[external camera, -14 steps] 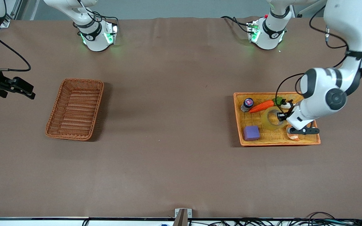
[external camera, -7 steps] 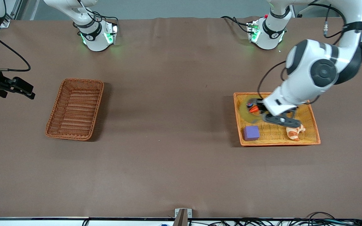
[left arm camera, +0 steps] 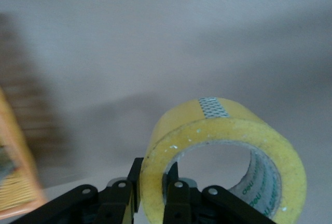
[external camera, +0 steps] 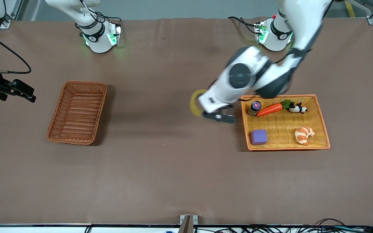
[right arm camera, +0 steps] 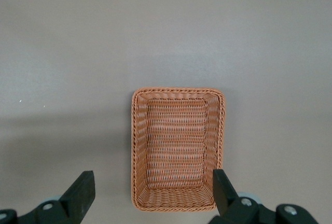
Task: Move tape to another basket
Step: 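Lift the tape roll and carry it toward the table middle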
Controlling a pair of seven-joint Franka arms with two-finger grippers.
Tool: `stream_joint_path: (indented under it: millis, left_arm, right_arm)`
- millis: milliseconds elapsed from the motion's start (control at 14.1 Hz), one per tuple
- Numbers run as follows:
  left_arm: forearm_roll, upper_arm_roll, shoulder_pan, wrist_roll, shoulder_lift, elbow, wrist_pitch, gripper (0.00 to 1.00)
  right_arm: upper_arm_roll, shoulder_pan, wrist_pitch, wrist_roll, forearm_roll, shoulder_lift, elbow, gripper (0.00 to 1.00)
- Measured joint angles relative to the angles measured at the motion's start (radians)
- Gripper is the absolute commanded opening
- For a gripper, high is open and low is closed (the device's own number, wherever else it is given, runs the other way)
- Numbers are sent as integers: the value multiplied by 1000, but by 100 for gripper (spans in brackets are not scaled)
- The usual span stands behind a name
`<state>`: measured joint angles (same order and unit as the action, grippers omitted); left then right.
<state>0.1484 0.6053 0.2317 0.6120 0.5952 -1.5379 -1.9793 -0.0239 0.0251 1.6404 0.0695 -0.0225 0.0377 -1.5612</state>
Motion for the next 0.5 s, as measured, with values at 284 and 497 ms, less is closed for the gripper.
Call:
stream_joint_path:
  millis: [284,497]
  left_arm:
    - [57,-98,234,109,212,196,-33,9]
    - [57,-172,322,110,280,233,-125,16]
  right_arm:
    - [0,0,0,0,0,0,0,100]
    - [0,0,1,0,0,1,-1,100]
